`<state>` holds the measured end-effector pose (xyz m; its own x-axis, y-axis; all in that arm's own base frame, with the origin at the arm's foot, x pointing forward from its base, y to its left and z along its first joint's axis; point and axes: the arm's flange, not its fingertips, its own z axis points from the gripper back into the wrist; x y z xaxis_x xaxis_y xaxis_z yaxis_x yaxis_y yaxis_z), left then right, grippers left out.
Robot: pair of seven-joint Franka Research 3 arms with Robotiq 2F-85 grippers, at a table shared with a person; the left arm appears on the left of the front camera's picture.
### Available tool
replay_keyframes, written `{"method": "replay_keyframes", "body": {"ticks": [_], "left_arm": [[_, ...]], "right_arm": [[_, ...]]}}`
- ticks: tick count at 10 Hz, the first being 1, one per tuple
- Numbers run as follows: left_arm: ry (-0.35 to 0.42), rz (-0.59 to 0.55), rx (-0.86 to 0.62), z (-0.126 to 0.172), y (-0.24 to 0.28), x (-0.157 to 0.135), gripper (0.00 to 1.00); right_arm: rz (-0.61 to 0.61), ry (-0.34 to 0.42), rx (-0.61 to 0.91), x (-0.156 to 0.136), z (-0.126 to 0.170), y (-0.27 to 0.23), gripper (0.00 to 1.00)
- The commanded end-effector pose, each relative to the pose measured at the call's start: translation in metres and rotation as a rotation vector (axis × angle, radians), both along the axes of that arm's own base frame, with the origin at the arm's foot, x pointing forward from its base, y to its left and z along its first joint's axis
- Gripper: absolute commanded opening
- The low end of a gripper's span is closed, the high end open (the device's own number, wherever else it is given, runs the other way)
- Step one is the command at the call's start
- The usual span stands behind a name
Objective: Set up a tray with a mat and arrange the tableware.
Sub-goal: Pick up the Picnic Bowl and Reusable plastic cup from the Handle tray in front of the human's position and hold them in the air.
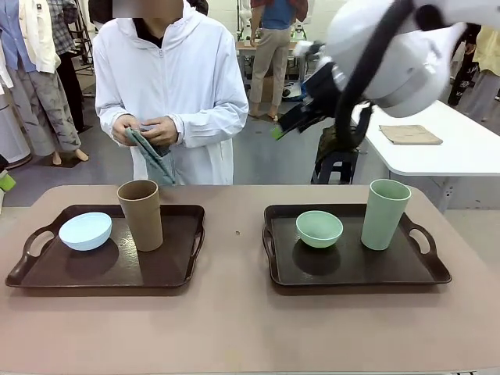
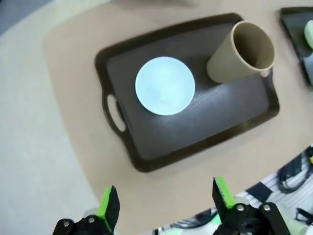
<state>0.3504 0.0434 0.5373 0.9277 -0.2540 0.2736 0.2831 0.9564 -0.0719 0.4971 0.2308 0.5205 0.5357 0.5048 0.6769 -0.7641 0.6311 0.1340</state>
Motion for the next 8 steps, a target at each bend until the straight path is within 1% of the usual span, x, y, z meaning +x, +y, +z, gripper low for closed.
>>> {"method": "replay_keyframes", "body": {"ticks": [1,2,6,7,8], "left_arm": [[0.044,0.058,-0.025,0.012,0.003,0.004,1.00],[0.000,0.000,0.000,0.000,0.000,0.000,1.00],[0.000,0.000,0.000,0.000,0.000,0.000,1.00],[0.013,0.011,-0.020,0.003,-0.003,0.001,1.00],[0.061,0.051,0.000,-0.009,-0.009,0.009,1.00]], "right_arm": [[0.187,0.068,-0.025,0.007,-0.011,0.004,1.00],[0.000,0.000,0.000,0.000,0.000,0.000,1.00],[0.000,0.000,0.000,0.000,0.000,0.000,1.00],[0.029,0.003,-0.007,0.008,0.006,-0.002,1.00],[0.128,-0.046,0.042,0.007,-0.010,-0.002,1.00]]}}
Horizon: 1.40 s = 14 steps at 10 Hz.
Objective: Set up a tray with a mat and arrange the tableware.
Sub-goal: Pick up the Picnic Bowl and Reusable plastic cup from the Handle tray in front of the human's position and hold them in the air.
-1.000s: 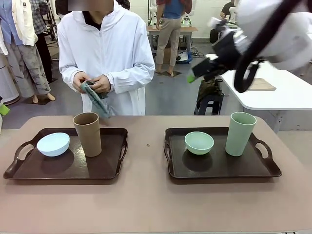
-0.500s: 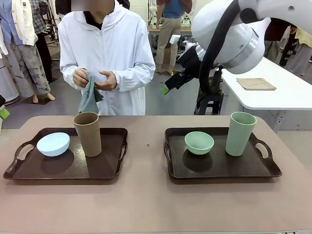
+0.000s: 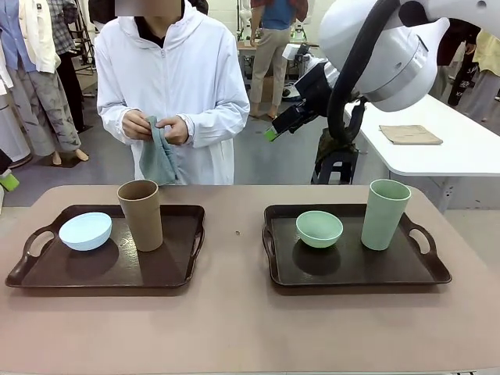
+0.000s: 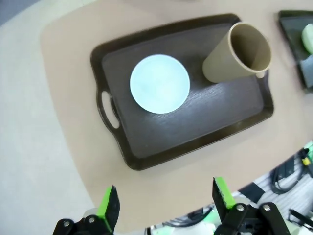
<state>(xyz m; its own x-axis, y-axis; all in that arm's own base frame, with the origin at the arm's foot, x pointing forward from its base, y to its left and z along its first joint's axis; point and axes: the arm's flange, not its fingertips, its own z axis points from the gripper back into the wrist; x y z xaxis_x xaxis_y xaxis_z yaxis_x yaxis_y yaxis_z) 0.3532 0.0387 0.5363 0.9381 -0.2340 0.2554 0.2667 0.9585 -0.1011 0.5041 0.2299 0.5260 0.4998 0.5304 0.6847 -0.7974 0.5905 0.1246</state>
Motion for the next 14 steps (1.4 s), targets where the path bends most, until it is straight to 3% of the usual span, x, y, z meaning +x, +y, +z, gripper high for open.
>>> {"method": "replay_keyframes", "body": {"ticks": [1,6,9,11,13,14], "left_arm": [[0.072,0.078,0.060,-0.017,-0.011,0.015,1.00],[0.133,0.130,0.043,-0.048,-0.011,0.054,1.00],[0.133,0.090,-0.016,-0.065,-0.016,0.071,1.00],[0.125,0.065,-0.040,-0.073,-0.021,0.078,1.00],[0.096,0.022,-0.117,-0.074,-0.023,0.073,1.00],[0.138,0.084,-0.027,-0.075,-0.025,0.074,1.00]], "right_arm": [[0.198,-0.084,0.022,0.003,-0.037,0.013,1.00],[0.521,-0.186,0.036,0.003,-0.096,0.114,1.00],[0.697,-0.229,0.148,0.003,-0.128,0.158,1.00],[0.745,-0.234,0.181,0.002,-0.141,0.174,1.00],[0.703,-0.213,0.173,0.000,-0.146,0.179,1.00],[0.732,-0.215,0.140,-0.001,-0.141,0.181,1.00]]}}
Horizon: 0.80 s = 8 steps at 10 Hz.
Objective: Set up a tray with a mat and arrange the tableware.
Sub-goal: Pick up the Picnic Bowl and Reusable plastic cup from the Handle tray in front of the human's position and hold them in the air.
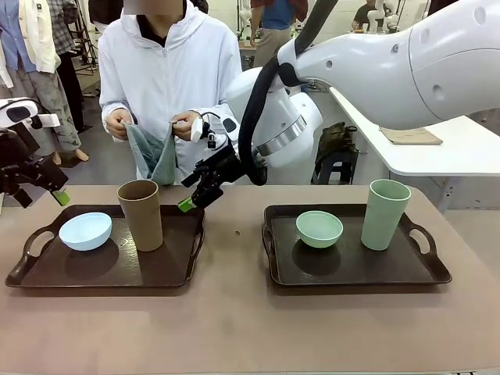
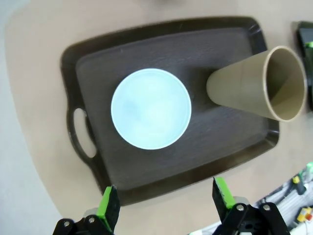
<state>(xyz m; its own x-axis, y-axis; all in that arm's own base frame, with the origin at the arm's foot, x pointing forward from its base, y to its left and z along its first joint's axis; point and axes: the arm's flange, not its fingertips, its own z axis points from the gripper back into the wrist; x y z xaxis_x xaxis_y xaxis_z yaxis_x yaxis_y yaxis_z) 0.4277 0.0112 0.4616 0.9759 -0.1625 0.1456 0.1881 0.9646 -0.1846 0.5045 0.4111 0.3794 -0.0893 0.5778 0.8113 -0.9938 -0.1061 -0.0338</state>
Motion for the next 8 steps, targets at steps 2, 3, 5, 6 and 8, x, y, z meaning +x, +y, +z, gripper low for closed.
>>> {"method": "replay_keyframes", "body": {"ticks": [2,3,5,6,8], "left_arm": [[0.013,0.019,0.031,0.000,0.002,-0.001,1.00],[0.013,0.019,0.031,0.000,0.002,-0.001,1.00],[0.004,0.004,0.009,-0.001,0.001,0.000,1.00],[-0.026,0.013,0.031,-0.008,0.002,0.004,1.00],[-0.032,0.022,0.045,-0.028,0.001,0.013,1.00]], "right_arm": [[0.000,-0.008,0.003,-0.001,0.005,0.000,1.00],[0.000,-0.008,0.003,-0.001,0.005,0.000,1.00],[0.001,-0.005,0.001,0.000,0.003,0.000,1.00],[0.005,0.003,-0.004,0.006,-0.010,0.004,1.00],[0.071,0.029,0.058,0.019,-0.035,0.016,1.00]]}}
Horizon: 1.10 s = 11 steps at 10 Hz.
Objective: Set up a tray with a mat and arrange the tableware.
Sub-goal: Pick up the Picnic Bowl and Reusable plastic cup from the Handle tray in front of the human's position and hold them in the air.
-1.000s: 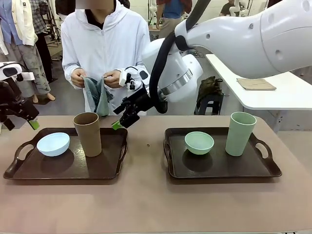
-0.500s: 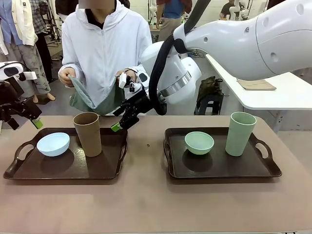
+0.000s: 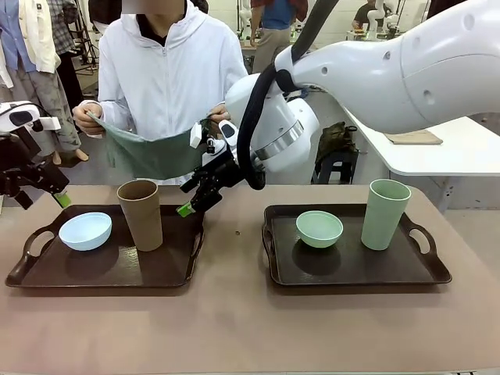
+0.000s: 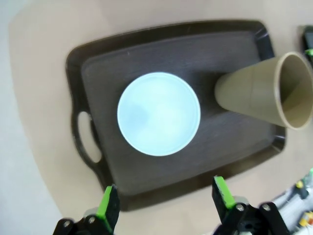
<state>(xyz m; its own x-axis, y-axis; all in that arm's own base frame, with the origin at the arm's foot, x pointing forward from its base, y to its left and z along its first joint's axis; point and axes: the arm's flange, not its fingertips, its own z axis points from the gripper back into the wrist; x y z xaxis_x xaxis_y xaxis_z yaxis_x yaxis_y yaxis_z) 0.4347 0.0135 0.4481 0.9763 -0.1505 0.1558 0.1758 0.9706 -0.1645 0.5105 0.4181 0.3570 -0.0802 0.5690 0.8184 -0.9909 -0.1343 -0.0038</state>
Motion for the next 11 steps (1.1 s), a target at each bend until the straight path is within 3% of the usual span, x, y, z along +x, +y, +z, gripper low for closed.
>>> {"method": "replay_keyframes", "body": {"ticks": [1,3,8,11], "left_arm": [[-0.043,-0.008,0.028,-0.024,-0.003,0.009,1.00],[-0.069,-0.013,0.058,-0.037,-0.002,0.015,1.00],[-0.033,-0.002,0.069,-0.053,0.004,0.020,1.00],[-0.024,-0.026,0.051,-0.063,0.000,0.019,1.00]], "right_arm": [[0.065,0.014,0.061,0.017,-0.022,0.015,1.00],[0.103,0.050,0.083,0.021,-0.033,0.027,1.00],[0.110,0.146,0.140,0.016,-0.053,0.064,1.00],[0.045,0.127,0.134,0.016,-0.063,0.073,1.00]]}}
